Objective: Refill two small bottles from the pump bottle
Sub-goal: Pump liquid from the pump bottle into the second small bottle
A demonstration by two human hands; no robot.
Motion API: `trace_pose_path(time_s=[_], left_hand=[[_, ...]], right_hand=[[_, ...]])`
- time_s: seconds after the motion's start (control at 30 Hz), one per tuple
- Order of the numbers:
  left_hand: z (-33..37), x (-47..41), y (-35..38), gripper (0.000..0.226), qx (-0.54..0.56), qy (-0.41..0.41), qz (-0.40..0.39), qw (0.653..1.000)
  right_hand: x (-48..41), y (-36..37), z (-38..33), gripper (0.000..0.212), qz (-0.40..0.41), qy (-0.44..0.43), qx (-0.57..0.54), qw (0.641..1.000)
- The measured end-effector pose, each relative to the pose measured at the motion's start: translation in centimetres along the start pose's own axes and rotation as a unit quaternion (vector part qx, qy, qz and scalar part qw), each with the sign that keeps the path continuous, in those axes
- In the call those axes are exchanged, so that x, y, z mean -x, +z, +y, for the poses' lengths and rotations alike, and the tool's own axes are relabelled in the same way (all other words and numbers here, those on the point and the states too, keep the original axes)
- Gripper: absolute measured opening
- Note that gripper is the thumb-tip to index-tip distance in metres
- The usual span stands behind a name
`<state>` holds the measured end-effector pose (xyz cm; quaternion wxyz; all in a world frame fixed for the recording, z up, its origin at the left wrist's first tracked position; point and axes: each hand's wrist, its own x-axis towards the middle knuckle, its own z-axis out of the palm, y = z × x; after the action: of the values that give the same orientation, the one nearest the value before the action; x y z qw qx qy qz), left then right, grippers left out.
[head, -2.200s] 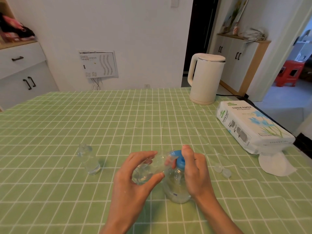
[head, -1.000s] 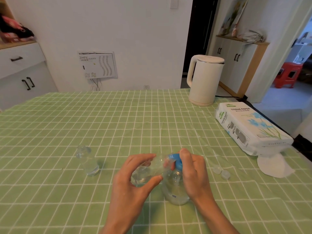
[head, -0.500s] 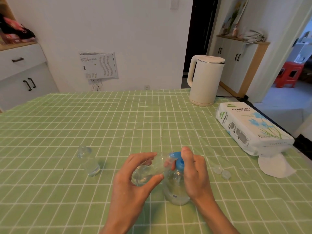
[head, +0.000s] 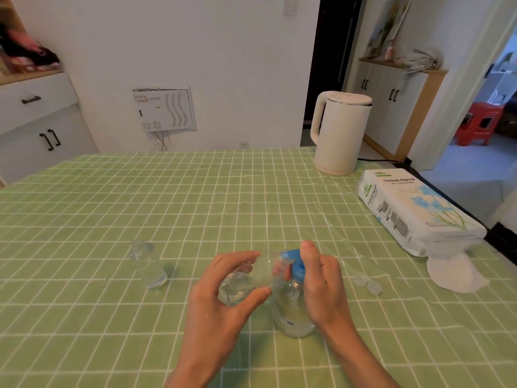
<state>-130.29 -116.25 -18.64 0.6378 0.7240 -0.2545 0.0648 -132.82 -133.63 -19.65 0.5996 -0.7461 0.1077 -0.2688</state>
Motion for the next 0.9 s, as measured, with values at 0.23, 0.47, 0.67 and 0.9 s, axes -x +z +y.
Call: trace_pose_path(time_s=[0.23, 0.47, 0.67, 0.9], left_hand=[[0.08, -0.11, -0.29, 0.045, -0.002, 0.002, -0.006, 1.0], [0.04, -0.15, -0.27, 0.044, -0.016, 0.001, -0.009, 1.0], [-0.22, 0.01, -0.25, 0.046, -0.025, -0.005, -0.008, 1.0], [0.31, -0.17, -0.13, 0.044, -0.001, -0.006, -0.004, 1.0]], right_hand=[[-0.03, 0.03, -0.19, 0.069, 0.002, -0.005, -0.005, 1.0], [-0.21, -0.04, -0.05, 0.062, 0.004, -0.019, 0.001, 1.0], [-0.17, -0.15, 0.06, 0.06, -0.001, -0.015, 0.017, 1.0], [0.02, 0.05, 0.05, 0.07, 0.0, -0.004, 0.003, 1.0]])
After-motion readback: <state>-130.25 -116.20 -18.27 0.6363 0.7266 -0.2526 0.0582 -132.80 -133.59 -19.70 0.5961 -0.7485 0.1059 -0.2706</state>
